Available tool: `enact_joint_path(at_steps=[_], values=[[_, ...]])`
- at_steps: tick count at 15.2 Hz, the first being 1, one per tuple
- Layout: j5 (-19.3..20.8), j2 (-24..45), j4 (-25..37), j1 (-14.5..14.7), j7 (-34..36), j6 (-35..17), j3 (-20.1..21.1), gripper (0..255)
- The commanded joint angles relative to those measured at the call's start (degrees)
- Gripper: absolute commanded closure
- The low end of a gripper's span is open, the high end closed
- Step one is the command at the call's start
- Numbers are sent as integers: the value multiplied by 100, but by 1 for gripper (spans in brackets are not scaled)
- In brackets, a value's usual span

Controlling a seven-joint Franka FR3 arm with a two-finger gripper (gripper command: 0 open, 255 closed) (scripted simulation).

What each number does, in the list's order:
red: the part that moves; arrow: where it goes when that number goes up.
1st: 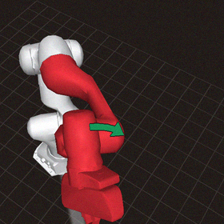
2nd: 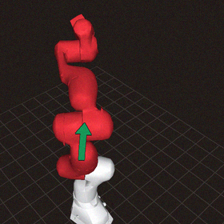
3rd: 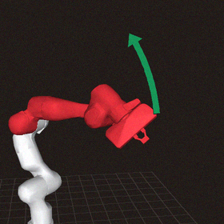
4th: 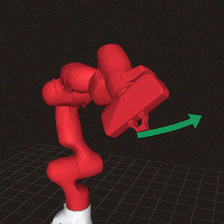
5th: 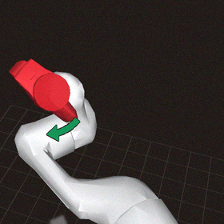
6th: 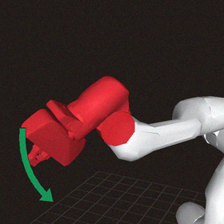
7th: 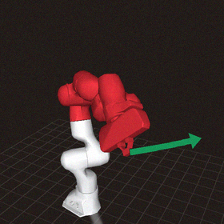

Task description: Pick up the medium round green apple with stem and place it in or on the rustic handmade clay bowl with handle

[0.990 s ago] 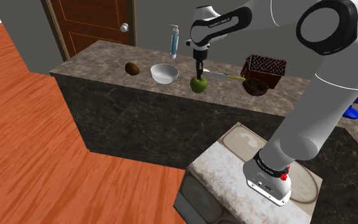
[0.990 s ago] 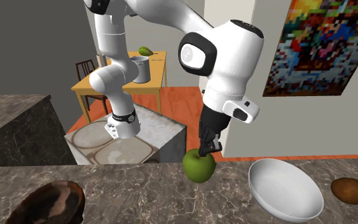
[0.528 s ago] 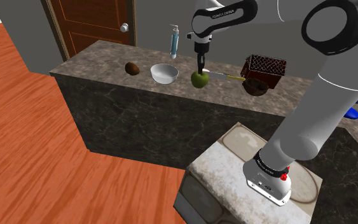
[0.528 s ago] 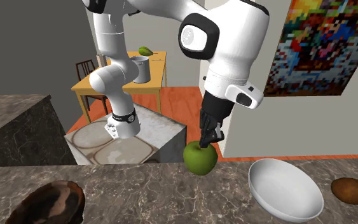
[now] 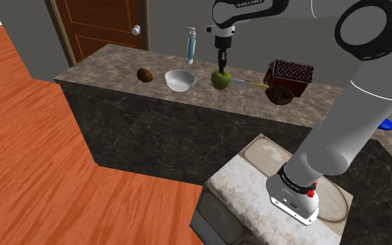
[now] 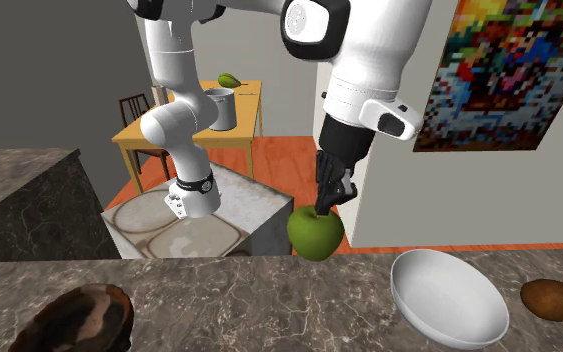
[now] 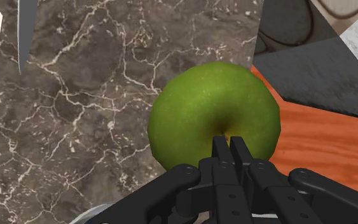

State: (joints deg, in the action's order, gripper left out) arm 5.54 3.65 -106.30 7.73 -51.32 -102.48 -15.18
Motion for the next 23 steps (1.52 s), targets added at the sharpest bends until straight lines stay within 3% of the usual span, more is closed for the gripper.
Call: enact_joint_path(at_steps=[1, 15, 23], values=[[4, -27, 109, 4, -5, 137, 2, 255], [0, -55, 1116, 10, -95, 1167, 5, 255], [326, -800, 477, -417, -917, 1140, -428, 255]])
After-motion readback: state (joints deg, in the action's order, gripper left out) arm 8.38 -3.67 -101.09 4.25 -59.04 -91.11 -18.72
